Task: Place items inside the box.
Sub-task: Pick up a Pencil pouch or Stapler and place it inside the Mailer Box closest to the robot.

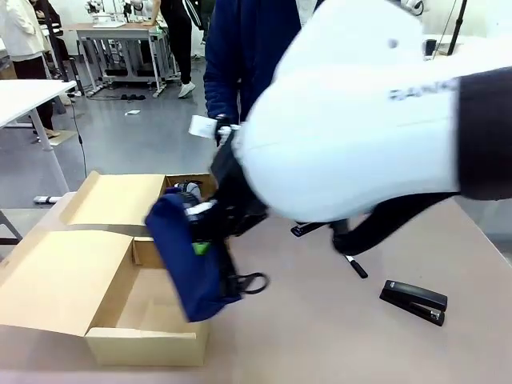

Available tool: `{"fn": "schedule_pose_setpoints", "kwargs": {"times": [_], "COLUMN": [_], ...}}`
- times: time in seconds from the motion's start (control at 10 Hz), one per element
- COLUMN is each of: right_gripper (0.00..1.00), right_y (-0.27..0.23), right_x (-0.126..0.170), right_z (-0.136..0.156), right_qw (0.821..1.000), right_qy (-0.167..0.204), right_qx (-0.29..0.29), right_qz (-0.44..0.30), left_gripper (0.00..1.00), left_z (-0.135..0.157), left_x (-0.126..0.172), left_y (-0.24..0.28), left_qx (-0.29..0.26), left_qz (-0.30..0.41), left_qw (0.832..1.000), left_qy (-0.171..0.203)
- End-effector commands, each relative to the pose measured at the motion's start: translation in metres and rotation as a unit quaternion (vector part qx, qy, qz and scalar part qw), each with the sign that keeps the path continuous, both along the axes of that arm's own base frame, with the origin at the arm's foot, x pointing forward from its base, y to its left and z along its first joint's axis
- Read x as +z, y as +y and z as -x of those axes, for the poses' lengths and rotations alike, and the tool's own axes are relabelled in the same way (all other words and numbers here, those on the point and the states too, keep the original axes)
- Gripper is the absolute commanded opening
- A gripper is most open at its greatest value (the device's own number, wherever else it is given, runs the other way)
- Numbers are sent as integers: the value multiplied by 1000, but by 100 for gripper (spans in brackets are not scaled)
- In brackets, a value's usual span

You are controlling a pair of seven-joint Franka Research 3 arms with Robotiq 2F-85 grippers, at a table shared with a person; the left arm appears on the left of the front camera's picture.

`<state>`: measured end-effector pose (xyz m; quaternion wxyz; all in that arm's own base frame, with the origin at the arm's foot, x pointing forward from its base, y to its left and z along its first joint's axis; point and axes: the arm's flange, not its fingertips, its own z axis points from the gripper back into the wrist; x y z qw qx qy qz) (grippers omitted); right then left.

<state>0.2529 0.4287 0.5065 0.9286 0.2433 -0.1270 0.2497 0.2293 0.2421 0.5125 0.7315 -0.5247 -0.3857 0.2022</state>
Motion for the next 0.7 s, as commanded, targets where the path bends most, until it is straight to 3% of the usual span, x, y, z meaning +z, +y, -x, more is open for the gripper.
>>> {"fn": "schedule_pose_setpoints", "kwargs": {"times": [0.0, 0.1, 0.3, 0.6], "right_gripper": [9, 9, 9, 9], "right_y": [55, 69, 100, 122], "right_x": [-5, -9, -16, -31], "right_z": [-14, -16, -12, -26], "right_qw": [997, 994, 989, 988], "right_qy": [37, 51, 39, 34], "right_qx": [-70, -93, -136, -145], "right_qz": [1, 11, 40, 32], "left_gripper": [100, 100, 100, 100], "left_z": [-1, -1, -1, -1], "left_x": [1, 1, 1, 1], "left_y": [-1, -1, -1, -1], "left_qx": [-1, -1, -1, -1], "left_qz": [-1, -1, -1, -1], "left_qw": [1000, 1000, 1000, 1000], "left_qy": [-16, -16, -16, -16]}}
